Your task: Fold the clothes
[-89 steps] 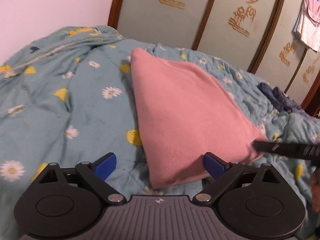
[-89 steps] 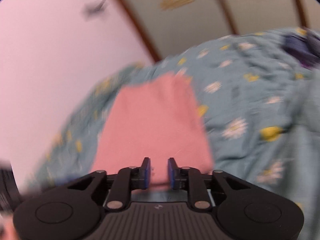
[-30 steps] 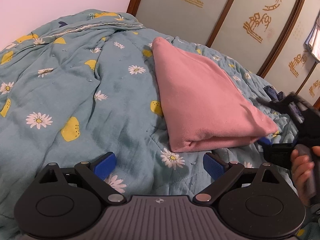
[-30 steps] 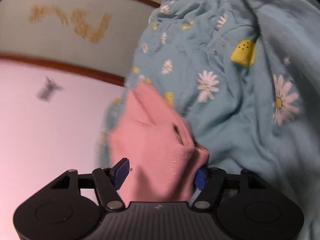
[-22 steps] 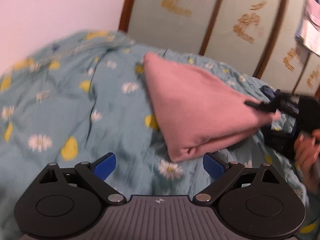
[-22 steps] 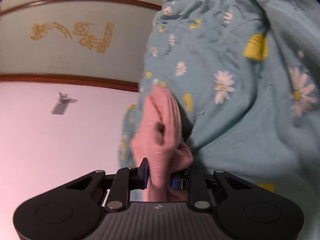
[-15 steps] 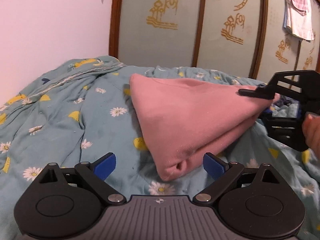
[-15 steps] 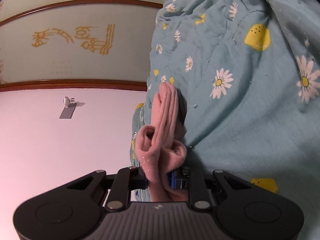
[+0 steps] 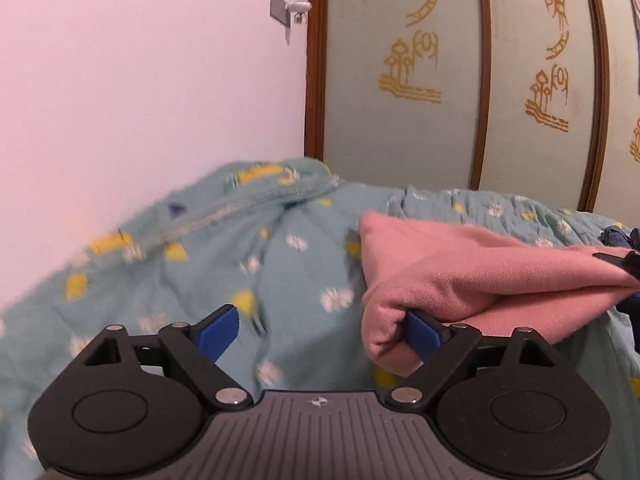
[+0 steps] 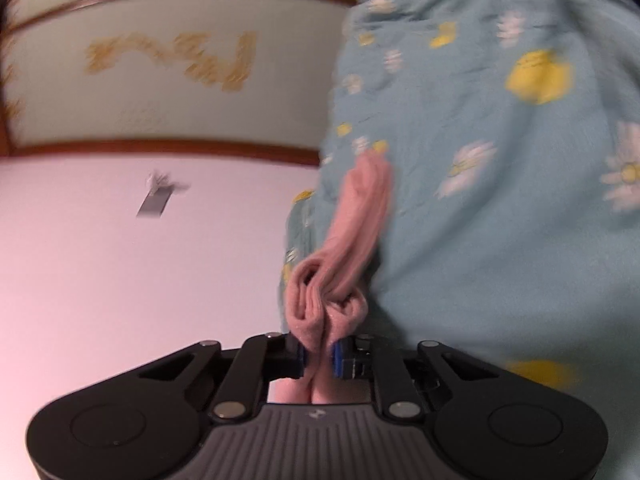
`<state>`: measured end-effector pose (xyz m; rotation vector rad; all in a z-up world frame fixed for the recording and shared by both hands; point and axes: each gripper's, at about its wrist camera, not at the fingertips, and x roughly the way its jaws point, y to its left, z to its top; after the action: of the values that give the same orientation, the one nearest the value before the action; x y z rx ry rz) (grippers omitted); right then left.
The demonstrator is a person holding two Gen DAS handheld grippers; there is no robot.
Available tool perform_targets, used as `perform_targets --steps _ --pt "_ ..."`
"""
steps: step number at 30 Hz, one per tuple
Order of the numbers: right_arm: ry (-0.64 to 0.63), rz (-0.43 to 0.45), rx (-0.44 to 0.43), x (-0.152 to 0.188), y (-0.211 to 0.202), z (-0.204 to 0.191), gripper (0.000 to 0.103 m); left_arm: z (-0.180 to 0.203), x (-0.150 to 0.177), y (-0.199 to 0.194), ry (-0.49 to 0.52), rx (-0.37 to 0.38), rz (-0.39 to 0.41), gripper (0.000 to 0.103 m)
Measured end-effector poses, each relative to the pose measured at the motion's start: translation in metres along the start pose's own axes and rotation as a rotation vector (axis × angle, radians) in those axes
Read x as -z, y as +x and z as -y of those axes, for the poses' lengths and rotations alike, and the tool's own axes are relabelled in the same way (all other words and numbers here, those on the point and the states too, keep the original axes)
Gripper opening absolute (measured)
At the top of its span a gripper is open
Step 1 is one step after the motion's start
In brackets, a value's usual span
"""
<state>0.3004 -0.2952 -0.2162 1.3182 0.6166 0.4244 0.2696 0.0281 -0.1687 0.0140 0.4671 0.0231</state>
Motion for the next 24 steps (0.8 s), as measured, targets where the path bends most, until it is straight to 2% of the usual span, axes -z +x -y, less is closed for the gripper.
perform_targets --steps 3,5,9,11,12,13,14,16,19,23,24 --pt "-0.011 -0.018 0.047 0.006 0.009 0.006 0.012 -0.007 0.022 0.011 -0.022 0.016 -0.078 0.089" --pt "0.028 -0.022 0.088 0.007 0.011 0.021 0.014 -0.011 0.036 0.019 -0.097 0.040 -0.128 0.090" --pt "0.185 0.004 0.128 0.004 0.007 0.051 0.020 -0.009 0.040 0.018 -0.129 0.083 -0.150 0.090" --pt "0.189 0.015 0.145 0.005 0.007 0.052 0.032 -0.005 0.040 0.016 -0.115 0.088 -0.146 0.088" --pt "0.173 0.021 0.146 0.007 0.008 0.050 0.032 -0.004 0.040 0.015 -0.110 0.091 -0.145 0.088" --pt "0.156 0.027 0.146 0.008 0.009 0.048 0.029 -0.005 0.039 0.017 -0.121 0.096 -0.149 0.088" --pt "0.136 0.033 0.142 0.010 0.008 0.045 0.010 -0.006 0.039 0.019 -0.131 0.101 -0.153 0.088" --pt "0.110 0.045 0.132 0.014 0.005 0.040 0.009 -0.007 0.037 0.018 -0.138 0.113 -0.154 0.089" --pt "0.183 0.051 0.131 0.019 -0.009 0.045 0.008 -0.006 0.032 0.008 -0.131 0.135 -0.145 0.080" --pt "0.268 0.054 0.177 0.022 -0.024 0.062 0.008 0.000 0.042 0.016 -0.052 0.125 -0.199 0.090" --pt "0.282 0.054 0.188 0.023 -0.027 0.066 0.008 -0.002 0.048 0.022 -0.066 0.135 -0.221 0.091"
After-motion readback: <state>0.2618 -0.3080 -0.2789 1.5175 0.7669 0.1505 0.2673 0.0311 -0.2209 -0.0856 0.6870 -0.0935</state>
